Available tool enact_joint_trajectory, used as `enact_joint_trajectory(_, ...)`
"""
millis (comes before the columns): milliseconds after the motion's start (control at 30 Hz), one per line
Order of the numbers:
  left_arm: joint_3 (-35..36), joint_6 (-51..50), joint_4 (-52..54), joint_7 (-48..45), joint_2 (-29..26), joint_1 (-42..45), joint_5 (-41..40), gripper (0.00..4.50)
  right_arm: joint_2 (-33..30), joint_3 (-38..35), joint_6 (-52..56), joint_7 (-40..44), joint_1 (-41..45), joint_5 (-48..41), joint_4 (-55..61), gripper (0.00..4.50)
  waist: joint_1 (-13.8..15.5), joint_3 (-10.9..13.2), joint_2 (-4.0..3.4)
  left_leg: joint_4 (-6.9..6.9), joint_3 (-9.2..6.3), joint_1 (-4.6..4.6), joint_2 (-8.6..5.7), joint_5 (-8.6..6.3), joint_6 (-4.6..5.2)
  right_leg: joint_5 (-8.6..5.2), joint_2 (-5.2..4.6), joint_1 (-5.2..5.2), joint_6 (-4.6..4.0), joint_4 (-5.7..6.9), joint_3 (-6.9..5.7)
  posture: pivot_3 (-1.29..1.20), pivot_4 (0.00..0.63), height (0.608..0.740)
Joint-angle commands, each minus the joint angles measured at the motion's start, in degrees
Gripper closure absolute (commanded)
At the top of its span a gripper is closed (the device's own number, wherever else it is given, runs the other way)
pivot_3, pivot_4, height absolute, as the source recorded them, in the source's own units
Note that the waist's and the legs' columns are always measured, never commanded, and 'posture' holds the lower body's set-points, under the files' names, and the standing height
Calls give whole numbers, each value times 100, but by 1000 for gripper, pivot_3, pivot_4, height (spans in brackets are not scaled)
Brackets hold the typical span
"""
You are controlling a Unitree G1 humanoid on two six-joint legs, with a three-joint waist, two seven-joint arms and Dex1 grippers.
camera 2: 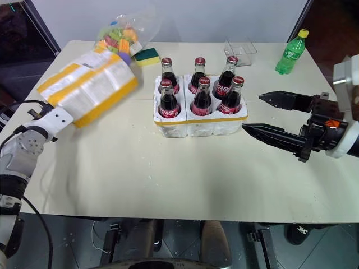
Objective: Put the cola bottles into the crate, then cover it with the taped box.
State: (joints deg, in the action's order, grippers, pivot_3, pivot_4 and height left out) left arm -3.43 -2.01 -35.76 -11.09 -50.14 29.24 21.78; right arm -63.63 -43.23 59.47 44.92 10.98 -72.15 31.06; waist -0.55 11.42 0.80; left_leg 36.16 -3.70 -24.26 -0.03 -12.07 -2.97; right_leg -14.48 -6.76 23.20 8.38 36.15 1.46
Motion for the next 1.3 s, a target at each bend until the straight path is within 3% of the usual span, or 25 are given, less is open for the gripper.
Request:
enact_joint_trajectory(33,145,13,270,-26,-194,-39,17,3661,-88,-101,-145,71,-59,115,-103,0,-3,-1,4,1,0,-1,0,0,0,0,0,0,0,0,0,0,150,739)
enact_joint_trajectory(367,852,66,1800,-728,-619,727,-690,3661,-243,5,-354,457,-343,750,-259,0,17,0,18,2,-2,-9,0,0,0,0,1,5,0,-1,-2,0,150,739)
enact_joint_trajectory(733,-31,-686,3751,-2699,-91,2084,-1088,3661,89,214,-656,378,-556,1089,-105,0,-42,-1,20,2,-1,-8,-1,1,0,-2,3,2,6,1,-1,0,150,739)
enact_joint_trajectory(1000,-676,-541,4280,-3214,126,2032,-654,3661,327,129,-682,157,-660,1054,67,0,-7,-1,20,5,-4,-10,0,1,1,-3,6,1,8,-1,0,0,150,739)
enact_joint_trajectory(1233,-1344,451,4024,-2744,208,2093,790,3661,508,137,-683,-114,-601,920,92,0,18,-3,24,10,-7,-8,-1,2,1,-3,6,-8,9,-2,-1,0,150,739)
enact_joint_trajectory(1300,-1374,539,3933,-2661,316,2132,954,2933,517,152,-685,-175,-572,884,82,0,26,-3,24,11,-7,-7,-2,2,1,-3,6,-11,8,-2,-1,0,150,739)
